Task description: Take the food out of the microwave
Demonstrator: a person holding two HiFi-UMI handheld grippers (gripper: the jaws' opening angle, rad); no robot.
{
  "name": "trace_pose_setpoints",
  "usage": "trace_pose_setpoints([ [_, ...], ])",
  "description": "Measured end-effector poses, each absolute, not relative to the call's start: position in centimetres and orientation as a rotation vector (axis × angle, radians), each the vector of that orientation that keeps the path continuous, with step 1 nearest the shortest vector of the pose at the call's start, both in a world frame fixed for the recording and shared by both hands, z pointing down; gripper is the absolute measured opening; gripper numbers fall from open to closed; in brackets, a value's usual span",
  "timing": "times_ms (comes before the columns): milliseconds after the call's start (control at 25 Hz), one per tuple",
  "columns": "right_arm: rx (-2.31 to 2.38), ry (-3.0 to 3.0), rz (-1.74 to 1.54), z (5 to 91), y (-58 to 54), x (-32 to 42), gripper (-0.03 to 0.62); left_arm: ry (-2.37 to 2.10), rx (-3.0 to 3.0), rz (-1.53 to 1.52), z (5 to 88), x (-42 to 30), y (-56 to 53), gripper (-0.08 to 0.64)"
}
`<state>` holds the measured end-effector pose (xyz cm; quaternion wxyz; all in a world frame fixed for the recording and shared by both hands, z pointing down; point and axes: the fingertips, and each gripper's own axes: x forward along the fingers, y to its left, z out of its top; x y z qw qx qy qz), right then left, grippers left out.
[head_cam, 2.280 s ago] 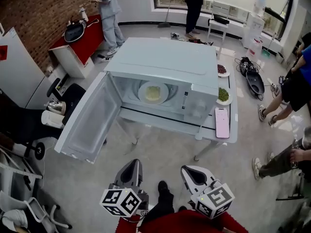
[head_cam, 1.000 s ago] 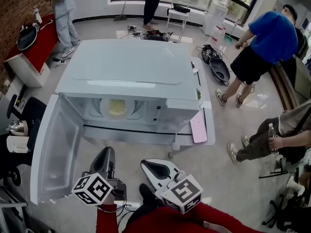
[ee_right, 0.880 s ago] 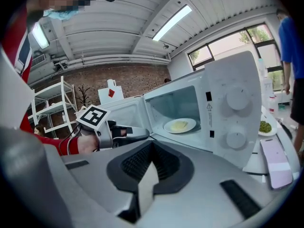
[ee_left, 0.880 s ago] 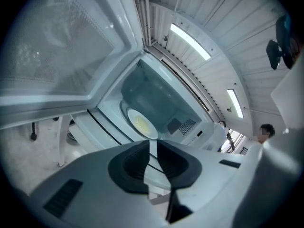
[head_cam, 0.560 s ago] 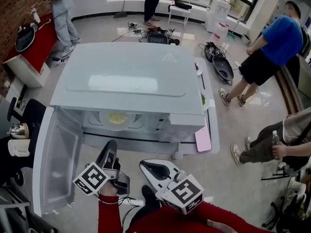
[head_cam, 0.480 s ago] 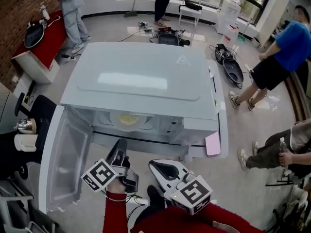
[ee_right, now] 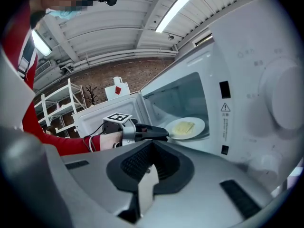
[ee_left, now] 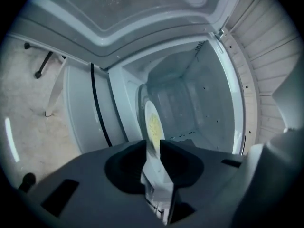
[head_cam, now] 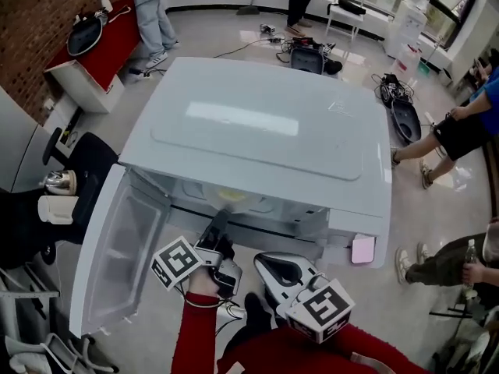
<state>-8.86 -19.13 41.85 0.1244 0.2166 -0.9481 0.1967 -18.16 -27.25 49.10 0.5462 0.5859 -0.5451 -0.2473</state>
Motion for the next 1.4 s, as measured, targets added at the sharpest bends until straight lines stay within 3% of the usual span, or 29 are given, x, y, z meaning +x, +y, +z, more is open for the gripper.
trace_pose_setpoints([
  [520,0.609,-2.751,0.580,41.7,-19.7,-7.6,0.011,-1.203,1.228,-0.664,49.4,-16.8,-29.0,0.095],
  [920,0.622,-2.738,0.630,41.0,-19.7,-6.6,0.011,-1.194,1.127,-0.709,49.7,-16.2,-28.6,0.035],
  [1400,0.530,-2.737,0.624,41.0,-20.1,-6.5,0.011,-1.184,1.104,-0.834,48.8,-16.0,-28.0,0.018],
])
